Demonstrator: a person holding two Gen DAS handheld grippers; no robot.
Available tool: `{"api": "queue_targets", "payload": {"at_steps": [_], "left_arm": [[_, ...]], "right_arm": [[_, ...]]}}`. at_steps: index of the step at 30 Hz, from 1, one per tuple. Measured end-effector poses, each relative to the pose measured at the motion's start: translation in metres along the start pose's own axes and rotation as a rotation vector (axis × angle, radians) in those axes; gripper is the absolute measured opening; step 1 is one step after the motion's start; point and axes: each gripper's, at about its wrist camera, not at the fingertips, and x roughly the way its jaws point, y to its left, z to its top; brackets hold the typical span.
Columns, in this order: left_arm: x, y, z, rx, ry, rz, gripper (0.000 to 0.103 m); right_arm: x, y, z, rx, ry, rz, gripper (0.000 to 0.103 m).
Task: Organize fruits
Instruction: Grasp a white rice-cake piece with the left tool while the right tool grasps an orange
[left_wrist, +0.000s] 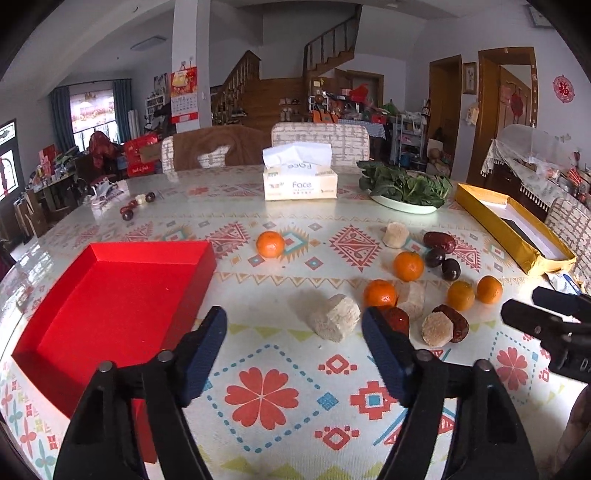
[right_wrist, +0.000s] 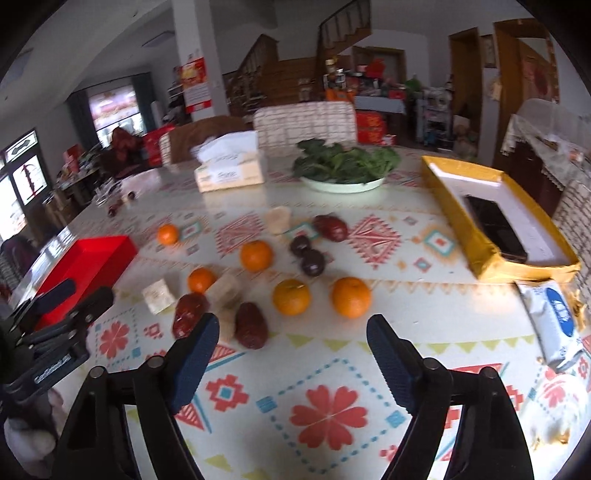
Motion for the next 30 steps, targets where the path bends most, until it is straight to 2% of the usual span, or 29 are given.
{"api": "queue_targets", "payload": {"at_steps": [6, 11, 18, 24, 27, 30], "left_arm": [[0.013, 0.0, -0.001, 0.003, 0.043, -0.037, 0.06], [0.024, 0.006, 0.001, -0.011, 0.082, -0.066, 0.047], [0.03, 0.02, 0.003, -0.061, 0.105, -0.073, 0.047], [0.037, 0.036, 0.007, -0.126, 0.133, -0.09, 0.047], [0.038, 0.032, 0.007, -0.114, 0.139, -0.112, 0.047], [0.043, 0.028, 0.009, -0.094, 0.154, -0.126, 0.047]], "right_arm": [[0.012, 0.015, -0.005, -0.054, 0.044, 0.078, 0.079], [0.024, 0.027, -0.006, -0.094, 0.072, 0.107, 0.079], [0.032, 0.028, -0.005, -0.106, 0.097, 0.12, 0.076], [0.044, 0.025, -0.003, -0.097, 0.129, 0.117, 0.062], [0.052, 0.024, 0.001, -0.079, 0.14, 0.126, 0.059], [0.059, 0.024, 0.002, -0.073, 0.163, 0.131, 0.05]]}}
